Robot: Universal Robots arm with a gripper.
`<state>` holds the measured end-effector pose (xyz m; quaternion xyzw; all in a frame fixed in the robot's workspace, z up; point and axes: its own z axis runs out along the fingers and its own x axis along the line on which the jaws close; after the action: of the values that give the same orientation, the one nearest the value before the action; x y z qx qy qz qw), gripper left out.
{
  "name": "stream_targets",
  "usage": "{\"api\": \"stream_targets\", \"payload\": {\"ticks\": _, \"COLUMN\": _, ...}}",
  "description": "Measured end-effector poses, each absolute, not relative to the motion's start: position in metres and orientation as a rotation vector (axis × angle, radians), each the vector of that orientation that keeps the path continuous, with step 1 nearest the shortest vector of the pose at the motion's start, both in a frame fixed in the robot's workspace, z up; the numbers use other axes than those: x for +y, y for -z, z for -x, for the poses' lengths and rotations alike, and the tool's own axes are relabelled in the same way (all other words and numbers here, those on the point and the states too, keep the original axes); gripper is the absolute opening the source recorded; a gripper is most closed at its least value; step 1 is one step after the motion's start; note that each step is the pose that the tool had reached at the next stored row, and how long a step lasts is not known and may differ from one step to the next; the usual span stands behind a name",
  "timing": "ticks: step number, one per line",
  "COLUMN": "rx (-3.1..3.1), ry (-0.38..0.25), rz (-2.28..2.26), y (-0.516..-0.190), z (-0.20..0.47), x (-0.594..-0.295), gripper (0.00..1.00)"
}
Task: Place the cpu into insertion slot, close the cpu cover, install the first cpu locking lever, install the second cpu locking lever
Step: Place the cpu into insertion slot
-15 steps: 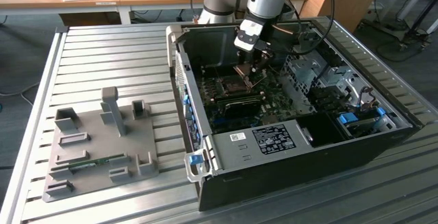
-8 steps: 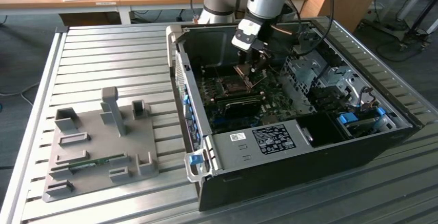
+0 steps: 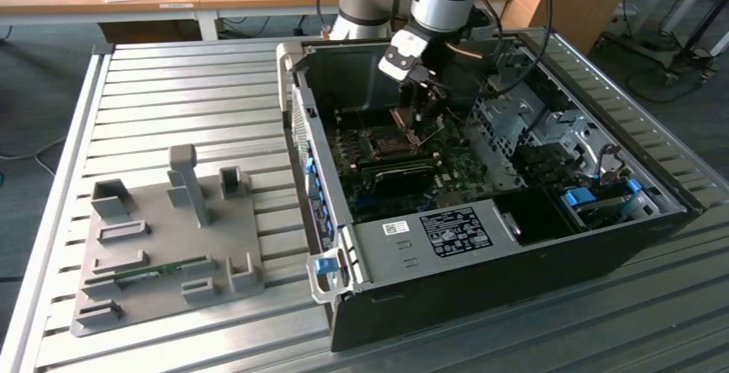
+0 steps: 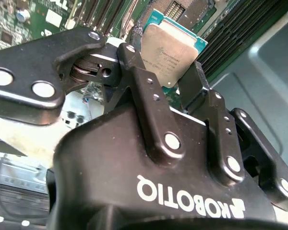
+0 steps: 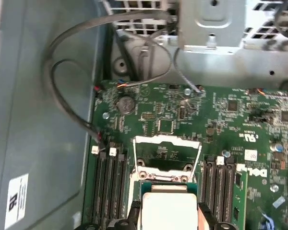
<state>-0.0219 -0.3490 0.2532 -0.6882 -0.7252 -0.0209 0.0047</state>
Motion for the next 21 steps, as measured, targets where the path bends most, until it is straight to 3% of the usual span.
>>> {"api": "stream_targets", "payload": {"ticks": 7, "rx": -2.239, "ry": 0.065, "rz": 2.19, "y": -0.2529, "z": 0.0221, "x": -0.349, "gripper": 0.54}}
{"api": "stream_targets", "payload": {"ticks": 12, "rx": -2.211, "ry": 0.007, "rz": 2.165, "y": -0.2524, "z": 0.0219, "x": -0.3491, "gripper": 0.54}}
{"api": "stream_targets", "payload": {"ticks": 21, "rx": -2.212, "ry": 0.02, "rz": 2.165, "y": -0.2493, "z": 0.0232, "x": -0.349, "gripper": 0.54}}
